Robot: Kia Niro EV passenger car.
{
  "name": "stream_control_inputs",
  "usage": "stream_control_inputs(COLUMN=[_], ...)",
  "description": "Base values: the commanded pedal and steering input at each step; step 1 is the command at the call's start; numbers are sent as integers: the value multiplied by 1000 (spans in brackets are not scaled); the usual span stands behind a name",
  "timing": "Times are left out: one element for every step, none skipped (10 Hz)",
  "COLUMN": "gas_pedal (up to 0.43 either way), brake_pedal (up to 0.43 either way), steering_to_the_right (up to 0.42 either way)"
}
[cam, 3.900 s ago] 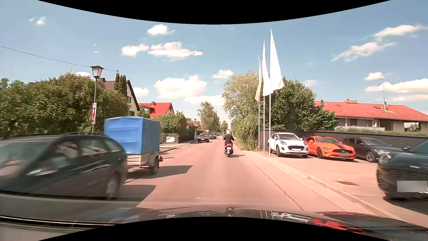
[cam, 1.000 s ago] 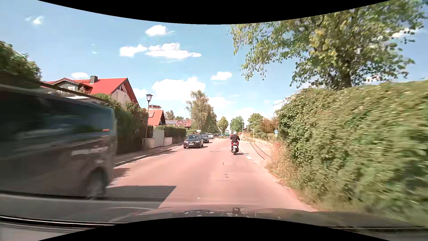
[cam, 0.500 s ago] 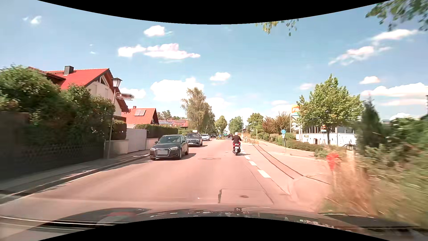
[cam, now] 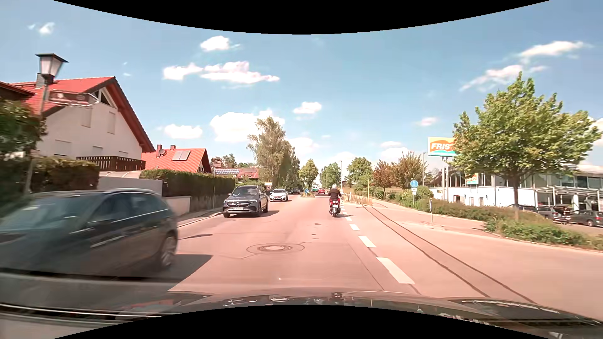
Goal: Follow the waypoints while adhering to traffic rules and regulations
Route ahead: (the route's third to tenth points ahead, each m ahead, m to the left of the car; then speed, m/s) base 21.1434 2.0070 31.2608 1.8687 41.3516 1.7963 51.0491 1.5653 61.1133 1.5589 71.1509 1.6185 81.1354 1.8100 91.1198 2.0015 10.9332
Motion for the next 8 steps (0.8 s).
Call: stream_control_inputs(gas_pedal=[228,228,228,228,228,228,228,228], brake_pedal=[12,12,12,12,12,12,12,12], steering_to_the_right=[14,14,14,13,14,12,12,12])
